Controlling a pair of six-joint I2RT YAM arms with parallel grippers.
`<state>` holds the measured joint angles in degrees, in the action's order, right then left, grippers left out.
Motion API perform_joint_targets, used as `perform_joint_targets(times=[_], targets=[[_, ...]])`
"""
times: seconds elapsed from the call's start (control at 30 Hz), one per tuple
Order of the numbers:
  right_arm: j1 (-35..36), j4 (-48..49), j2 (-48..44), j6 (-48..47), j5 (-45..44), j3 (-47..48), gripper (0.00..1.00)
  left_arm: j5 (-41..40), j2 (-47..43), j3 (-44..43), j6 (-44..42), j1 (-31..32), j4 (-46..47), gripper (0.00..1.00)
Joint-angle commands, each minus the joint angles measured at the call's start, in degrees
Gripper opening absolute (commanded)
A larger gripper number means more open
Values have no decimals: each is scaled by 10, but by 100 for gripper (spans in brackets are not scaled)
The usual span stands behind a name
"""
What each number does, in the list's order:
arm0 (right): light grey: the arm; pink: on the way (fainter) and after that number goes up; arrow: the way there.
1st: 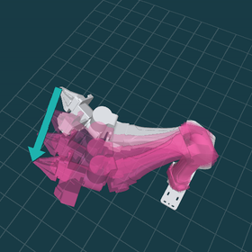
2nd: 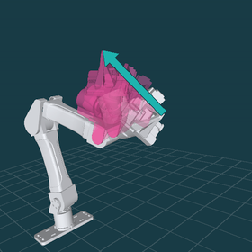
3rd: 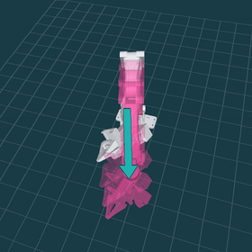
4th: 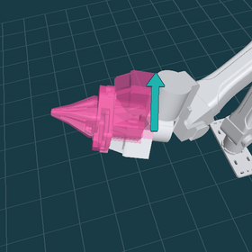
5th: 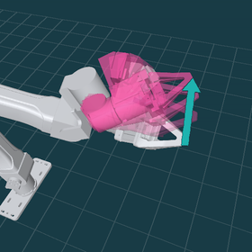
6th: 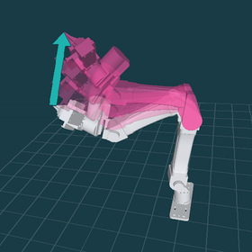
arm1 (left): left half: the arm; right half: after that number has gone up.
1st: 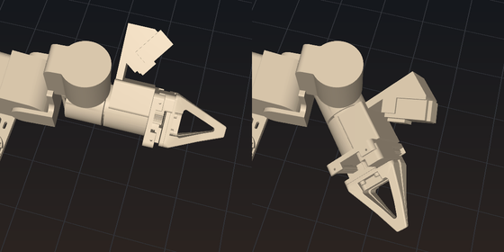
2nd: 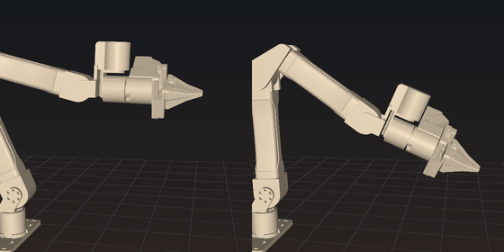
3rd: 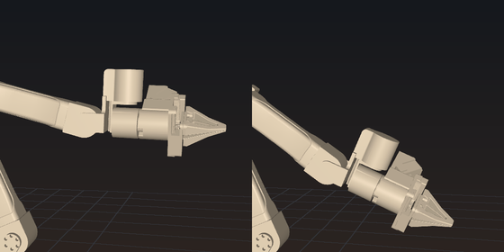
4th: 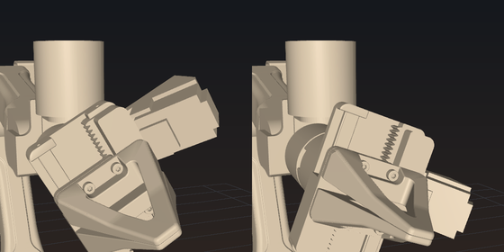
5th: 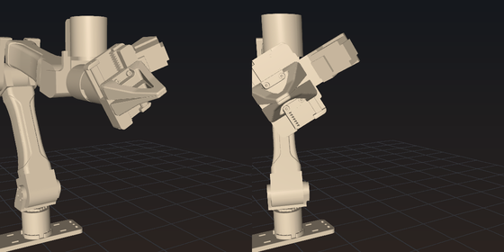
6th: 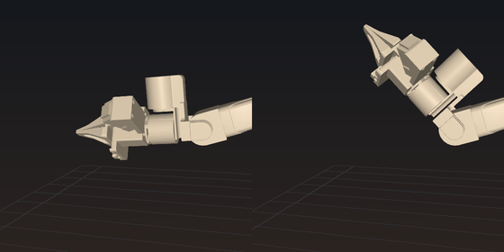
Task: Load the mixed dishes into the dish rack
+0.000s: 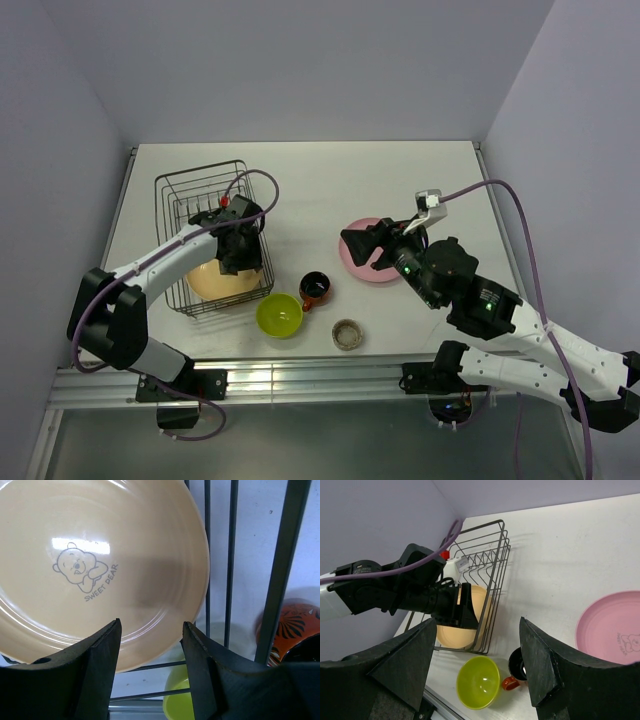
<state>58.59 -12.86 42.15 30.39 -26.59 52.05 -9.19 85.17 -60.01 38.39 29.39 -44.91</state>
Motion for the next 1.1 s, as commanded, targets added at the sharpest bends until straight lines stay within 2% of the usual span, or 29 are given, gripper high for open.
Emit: perform_joint_targets(times=[0.0,0.33,0.7,0.8,0.87,0.9,0.97,1.0,1.07], targets=[[-4,25,-1,0,0,3,74,8,-10,-4,-3,8,9,58],[-4,27,-9,5,-1,-5,74,12,11,19,-5,32,23,58],[-4,31,-26,7,-3,-20,74,-55,51,24,12,32,3,57],[-4,32,-28,8,-4,-23,74,-54,53,25,10,32,8,52],[-4,34,-29,8,-3,-24,74,-57,53,24,8,32,10,44],[-4,34,-30,8,-3,-25,74,-60,52,24,6,32,12,36],[-4,33,-31,9,-3,-25,74,-65,47,23,7,32,11,30],[-4,32,-33,9,-4,-27,74,-67,46,22,8,32,10,21],[-3,32,-36,8,-6,-27,74,-78,40,14,10,32,4,12]])
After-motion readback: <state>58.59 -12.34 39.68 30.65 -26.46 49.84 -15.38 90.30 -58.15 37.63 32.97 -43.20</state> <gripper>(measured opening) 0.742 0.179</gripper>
